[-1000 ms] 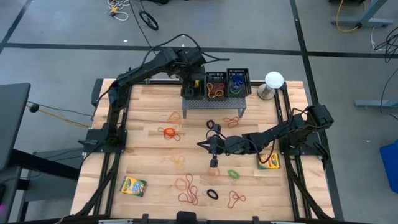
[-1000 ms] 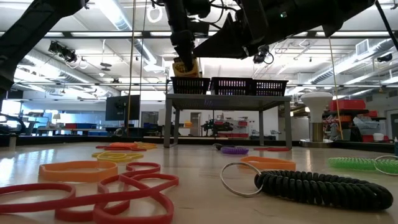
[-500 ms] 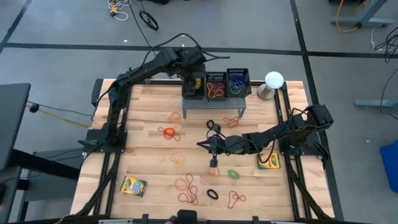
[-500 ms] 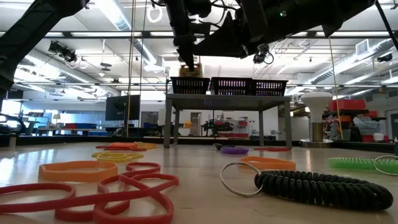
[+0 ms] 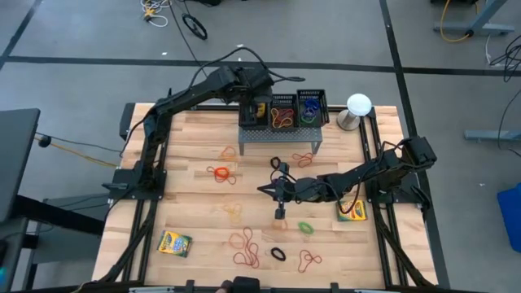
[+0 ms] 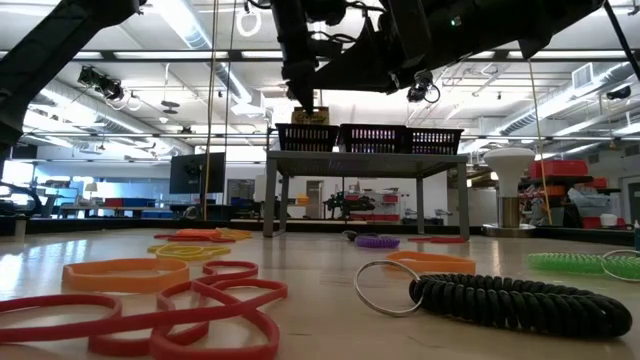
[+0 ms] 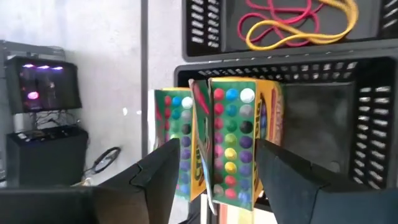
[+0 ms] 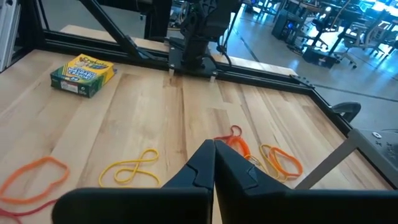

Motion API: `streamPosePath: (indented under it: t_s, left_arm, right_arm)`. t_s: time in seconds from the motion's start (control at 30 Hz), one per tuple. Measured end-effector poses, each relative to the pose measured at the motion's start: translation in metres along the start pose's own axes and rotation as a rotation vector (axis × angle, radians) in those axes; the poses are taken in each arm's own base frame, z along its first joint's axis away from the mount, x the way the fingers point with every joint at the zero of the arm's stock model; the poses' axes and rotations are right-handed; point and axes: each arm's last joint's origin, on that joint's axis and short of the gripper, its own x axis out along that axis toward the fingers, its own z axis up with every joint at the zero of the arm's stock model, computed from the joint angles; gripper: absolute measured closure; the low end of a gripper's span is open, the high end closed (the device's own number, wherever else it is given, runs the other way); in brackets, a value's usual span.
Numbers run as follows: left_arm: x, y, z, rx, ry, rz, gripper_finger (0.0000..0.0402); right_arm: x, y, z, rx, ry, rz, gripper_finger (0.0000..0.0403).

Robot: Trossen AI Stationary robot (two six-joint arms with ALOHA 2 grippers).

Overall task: Sort rubber bands into baskets
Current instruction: Put the crayon box into the left black basket on the shelf, then put the orange rubber band into the middle black basket on the shelf

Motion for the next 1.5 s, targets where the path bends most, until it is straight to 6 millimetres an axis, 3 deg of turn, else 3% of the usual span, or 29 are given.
streamPosePath:
  t_s: [0.13,0.27,0.37,0.5,0.6,0.67,1.03,1.23,1.5]
  left_arm:
    - [-0.017,0.002,-0.002,-0.001,-0.021,0.051,0.0174]
    - [-0.06,0.006,-0.017,-0.086,-0.078,0.049,0.0185]
    - [-0.09,0.001,-0.032,-0.161,-0.106,-0.033,0.0221]
    - [-0.104,-0.024,-0.037,-0.207,-0.196,-0.106,0.0301]
    - [-0.097,-0.056,-0.044,-0.182,-0.268,-0.11,0.0368]
    - [-0.087,-0.079,-0.056,-0.199,-0.324,-0.121,0.0391]
    - [-0.041,-0.164,-0.153,-0.451,-0.741,-0.171,0.0388]
    - [-0.022,-0.191,-0.18,-0.519,-0.966,-0.195,0.0388]
    - [-0.01,-0.207,-0.199,-0.495,-1.208,-0.249,0.0388]
  right_arm:
    - [0.0,0.0,0.0,0.0,0.0,0.001,0.0396]
    - [0.0,0.0,0.0,0.0,0.0,0.001,0.0396]
    - [0.0,0.0,0.0,0.0,0.0,0.0,0.0396]
    - [0.0,0.0,0.0,-0.022,0.0,-0.001,0.0396]
    - [0.0,0.0,0.0,-0.038,0.001,-0.001,0.0396]
    - [0.0,0.0,0.0,-0.037,0.001,0.0,0.0396]
    - [0.0,-0.001,0.0,0.001,0.001,-0.002,0.0396]
    - [0.0,-0.003,-0.001,0.012,0.008,-0.06,0.039]
    - [0.001,-0.003,-0.001,0.17,0.012,-0.045,0.0383]
